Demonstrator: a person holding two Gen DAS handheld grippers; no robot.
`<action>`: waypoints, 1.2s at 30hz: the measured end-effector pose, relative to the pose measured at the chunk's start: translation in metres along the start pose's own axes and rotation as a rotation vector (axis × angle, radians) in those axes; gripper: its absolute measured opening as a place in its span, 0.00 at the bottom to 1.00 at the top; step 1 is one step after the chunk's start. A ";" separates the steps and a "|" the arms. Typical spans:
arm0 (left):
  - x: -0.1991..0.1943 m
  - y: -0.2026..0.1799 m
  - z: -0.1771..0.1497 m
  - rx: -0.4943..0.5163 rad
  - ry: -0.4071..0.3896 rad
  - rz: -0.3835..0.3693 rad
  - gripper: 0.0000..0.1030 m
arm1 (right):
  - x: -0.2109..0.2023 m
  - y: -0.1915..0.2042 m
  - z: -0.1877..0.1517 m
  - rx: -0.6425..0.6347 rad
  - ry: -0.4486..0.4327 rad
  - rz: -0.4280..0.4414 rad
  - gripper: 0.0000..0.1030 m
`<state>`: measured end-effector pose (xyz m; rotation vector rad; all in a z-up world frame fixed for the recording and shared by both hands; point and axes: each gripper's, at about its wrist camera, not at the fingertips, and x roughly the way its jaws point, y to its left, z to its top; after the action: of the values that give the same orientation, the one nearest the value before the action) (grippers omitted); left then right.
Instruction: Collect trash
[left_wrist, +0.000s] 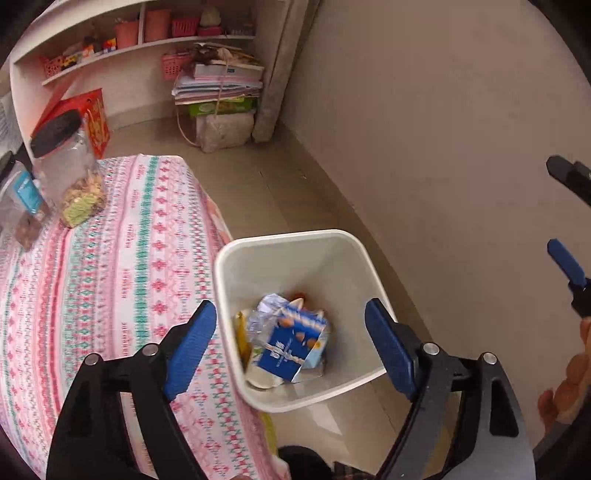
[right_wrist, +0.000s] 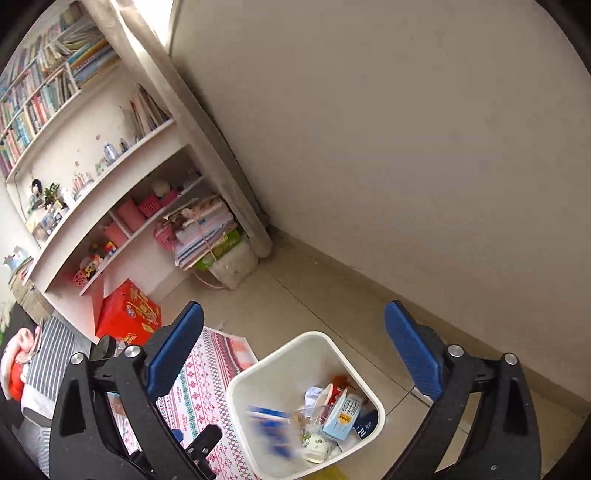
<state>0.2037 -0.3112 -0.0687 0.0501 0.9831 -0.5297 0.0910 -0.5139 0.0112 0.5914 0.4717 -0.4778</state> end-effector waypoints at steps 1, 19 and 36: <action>-0.006 0.006 -0.004 0.004 -0.006 0.026 0.79 | -0.001 0.003 0.000 -0.005 0.002 0.004 0.93; -0.227 0.145 -0.072 -0.169 -0.524 0.419 0.93 | -0.092 0.142 -0.098 -0.380 -0.145 0.121 0.93; -0.203 0.228 -0.086 -0.309 -0.355 0.475 0.93 | -0.047 0.203 -0.173 -0.485 0.035 0.184 0.93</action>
<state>0.1502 -0.0067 0.0014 -0.0838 0.6633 0.0543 0.1164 -0.2447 -0.0068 0.1725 0.5379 -0.1653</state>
